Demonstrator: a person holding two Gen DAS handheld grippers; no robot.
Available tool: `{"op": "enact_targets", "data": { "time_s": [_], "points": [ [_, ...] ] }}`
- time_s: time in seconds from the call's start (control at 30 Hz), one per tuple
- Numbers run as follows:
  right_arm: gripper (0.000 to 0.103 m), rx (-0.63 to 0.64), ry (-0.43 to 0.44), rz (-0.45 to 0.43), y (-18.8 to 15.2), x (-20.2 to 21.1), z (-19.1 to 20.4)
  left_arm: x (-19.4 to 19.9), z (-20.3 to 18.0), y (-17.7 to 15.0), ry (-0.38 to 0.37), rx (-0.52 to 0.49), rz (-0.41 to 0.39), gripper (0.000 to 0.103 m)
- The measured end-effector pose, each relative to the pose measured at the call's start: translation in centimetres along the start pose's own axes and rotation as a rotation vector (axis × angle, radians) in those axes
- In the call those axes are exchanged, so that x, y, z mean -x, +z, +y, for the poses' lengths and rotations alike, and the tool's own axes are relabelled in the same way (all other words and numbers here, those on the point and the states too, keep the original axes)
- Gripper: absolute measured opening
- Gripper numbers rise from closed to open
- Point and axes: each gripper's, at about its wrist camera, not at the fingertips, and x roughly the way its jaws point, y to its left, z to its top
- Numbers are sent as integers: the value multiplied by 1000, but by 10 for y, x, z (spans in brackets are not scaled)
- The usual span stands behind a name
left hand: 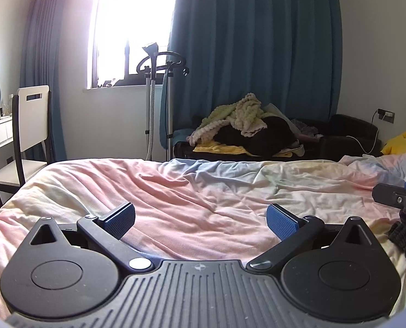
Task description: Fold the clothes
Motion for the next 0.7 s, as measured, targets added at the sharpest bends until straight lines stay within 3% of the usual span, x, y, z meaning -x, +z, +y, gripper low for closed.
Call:
{"op": "enact_targets", "data": {
  "time_s": [0.7],
  "points": [
    [103,9,-5,27,-4,-3,0,4,-3,-1,5,7,8,103]
  ]
}}
